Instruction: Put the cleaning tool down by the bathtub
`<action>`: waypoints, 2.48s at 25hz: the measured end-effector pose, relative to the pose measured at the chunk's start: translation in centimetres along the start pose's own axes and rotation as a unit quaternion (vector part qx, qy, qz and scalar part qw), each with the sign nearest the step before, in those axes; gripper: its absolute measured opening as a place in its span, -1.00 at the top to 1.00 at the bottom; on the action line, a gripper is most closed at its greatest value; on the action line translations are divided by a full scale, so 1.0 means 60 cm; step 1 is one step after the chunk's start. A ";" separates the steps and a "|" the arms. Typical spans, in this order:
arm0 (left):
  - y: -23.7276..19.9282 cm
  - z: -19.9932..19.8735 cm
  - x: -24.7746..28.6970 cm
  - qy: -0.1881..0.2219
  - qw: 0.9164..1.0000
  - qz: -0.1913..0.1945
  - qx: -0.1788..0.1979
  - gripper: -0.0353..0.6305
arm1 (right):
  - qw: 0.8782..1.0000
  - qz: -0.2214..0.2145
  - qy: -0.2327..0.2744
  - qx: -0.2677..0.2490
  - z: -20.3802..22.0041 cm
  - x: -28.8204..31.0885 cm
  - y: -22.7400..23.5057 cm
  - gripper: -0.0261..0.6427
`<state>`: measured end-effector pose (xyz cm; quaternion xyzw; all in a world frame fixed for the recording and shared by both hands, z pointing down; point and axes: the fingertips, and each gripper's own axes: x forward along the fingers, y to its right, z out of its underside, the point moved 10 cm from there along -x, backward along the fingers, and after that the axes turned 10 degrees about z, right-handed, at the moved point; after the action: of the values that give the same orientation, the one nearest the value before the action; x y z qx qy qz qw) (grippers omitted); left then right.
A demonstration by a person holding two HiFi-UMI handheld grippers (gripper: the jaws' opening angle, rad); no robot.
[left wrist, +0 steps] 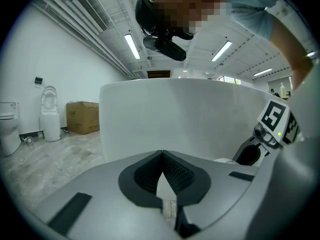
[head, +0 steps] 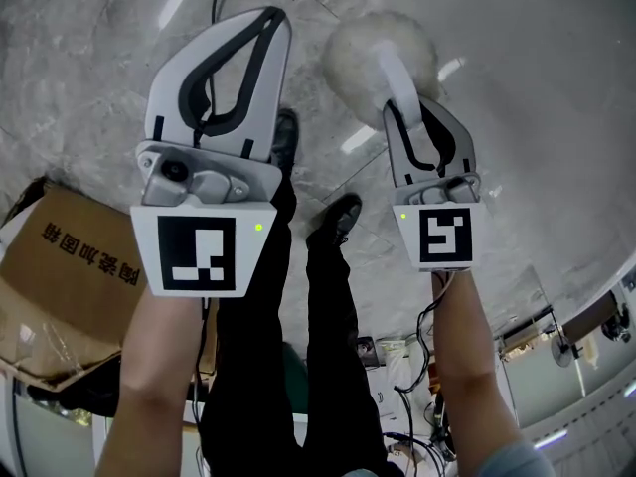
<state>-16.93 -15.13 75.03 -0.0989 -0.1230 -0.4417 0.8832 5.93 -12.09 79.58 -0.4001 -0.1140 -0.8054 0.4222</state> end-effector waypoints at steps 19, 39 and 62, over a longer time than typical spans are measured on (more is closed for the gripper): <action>-0.018 0.071 0.023 -0.016 1.000 0.005 -0.004 0.85 | 0.998 -0.022 -0.064 0.003 0.056 0.078 -0.016 0.60; -0.020 0.098 0.059 -0.022 1.000 0.021 0.001 0.85 | 0.996 -0.032 -0.082 -0.014 0.098 0.130 -0.004 0.60; -0.013 0.105 0.058 -0.032 0.999 0.028 0.000 0.85 | 0.993 -0.034 -0.095 -0.054 0.109 0.164 -0.002 0.56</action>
<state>-16.33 -16.44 82.15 -0.1163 -0.1486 -0.4131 0.8909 6.25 -14.41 91.19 -0.4926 -0.1232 -0.7828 0.3597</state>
